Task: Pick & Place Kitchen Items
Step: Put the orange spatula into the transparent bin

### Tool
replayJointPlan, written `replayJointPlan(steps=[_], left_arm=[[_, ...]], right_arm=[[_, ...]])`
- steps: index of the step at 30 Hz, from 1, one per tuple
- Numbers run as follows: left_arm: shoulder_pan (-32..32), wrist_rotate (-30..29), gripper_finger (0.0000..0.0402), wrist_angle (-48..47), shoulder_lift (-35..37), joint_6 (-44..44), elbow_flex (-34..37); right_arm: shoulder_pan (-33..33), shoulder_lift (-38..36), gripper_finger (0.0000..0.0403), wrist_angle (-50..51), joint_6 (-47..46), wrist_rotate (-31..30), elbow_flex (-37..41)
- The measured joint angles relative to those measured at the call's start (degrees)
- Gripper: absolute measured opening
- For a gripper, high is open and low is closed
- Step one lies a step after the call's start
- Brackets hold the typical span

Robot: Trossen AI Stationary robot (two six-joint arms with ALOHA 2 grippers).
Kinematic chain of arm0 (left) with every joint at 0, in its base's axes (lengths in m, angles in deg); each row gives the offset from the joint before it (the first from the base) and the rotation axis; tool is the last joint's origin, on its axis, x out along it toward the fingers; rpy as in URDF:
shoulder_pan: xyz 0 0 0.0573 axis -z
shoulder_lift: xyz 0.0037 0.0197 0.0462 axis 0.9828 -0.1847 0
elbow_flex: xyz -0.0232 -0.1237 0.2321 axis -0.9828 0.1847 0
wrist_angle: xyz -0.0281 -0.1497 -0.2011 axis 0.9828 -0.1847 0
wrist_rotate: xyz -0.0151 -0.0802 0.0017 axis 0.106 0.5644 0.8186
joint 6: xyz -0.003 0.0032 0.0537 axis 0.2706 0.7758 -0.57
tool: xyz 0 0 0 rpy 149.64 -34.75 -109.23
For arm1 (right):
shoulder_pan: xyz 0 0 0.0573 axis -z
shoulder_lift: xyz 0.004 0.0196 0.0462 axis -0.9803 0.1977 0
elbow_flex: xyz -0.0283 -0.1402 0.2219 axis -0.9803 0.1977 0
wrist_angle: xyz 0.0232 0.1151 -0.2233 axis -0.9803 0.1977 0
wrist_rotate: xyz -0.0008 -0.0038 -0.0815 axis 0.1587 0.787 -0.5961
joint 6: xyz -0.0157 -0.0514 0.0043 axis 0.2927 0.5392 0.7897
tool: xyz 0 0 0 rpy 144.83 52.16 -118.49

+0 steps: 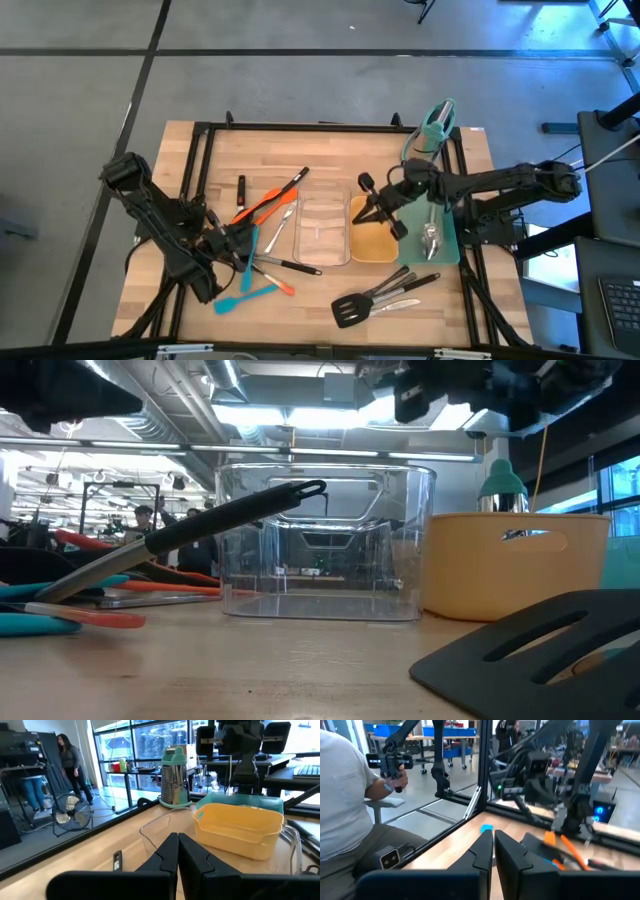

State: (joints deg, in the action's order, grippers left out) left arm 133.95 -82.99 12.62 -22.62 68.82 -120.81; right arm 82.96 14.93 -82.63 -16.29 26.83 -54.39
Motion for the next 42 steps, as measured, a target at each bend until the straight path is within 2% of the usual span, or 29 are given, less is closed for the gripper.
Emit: replayJointPlan(steps=[4, 10, 15, 22, 26, 30, 35, 38, 42], left_arm=[[-0.2, 0.0, 0.0002, 0.3, 0.0, 0.1, 0.7], [-3.4, 0.0, 0.0001, -3.4, 2.8, 4.3, 6.1], [-3.1, 0.1, 0.0001, -10.0, 11.4, 8.3, 10.2], [-1.0, 0.0, 0.0001, -18.4, 25.4, 3.3, 10.6], [2.4, 0.0, 0.0001, -17.5, 30.1, -0.5, 10.6], [6.6, 0.0, 0.0001, -9.6, 30.6, -6.0, 10.6], [7.9, 0.1, 0.0001, 11.6, 28.8, -21.5, 10.6], [7.0, 0.8, 0.0001, 29.3, 26.8, -35.1, 10.6], [4.3, 3.0, 0.0001, 52.1, 23.7, -59.1, 10.6]], right_arm=[[2.2, 0.0, 0.0021, 1.3, 2.8, 3.0, -2.2], [4.8, 0.0, 0.0021, 6.9, 6.4, 3.5, -6.5], [5.4, 0.0, 0.0021, 11.5, 8.4, 3.5, -9.0], [5.4, 0.0, 0.0021, 13.4, 9.2, 3.5, -9.3], [5.4, 0.0, 0.0021, 13.7, 9.2, 3.5, -9.3], [5.4, 0.0, 0.0021, 13.6, 9.2, 3.5, -9.3], [5.3, 0.0, 0.0021, 14.1, 9.0, 3.5, -9.3], [5.0, 0.0, 0.0021, 14.8, 8.9, 3.5, -9.3], [4.8, 0.0, 0.0021, 15.3, 8.9, 3.5, -9.3]])
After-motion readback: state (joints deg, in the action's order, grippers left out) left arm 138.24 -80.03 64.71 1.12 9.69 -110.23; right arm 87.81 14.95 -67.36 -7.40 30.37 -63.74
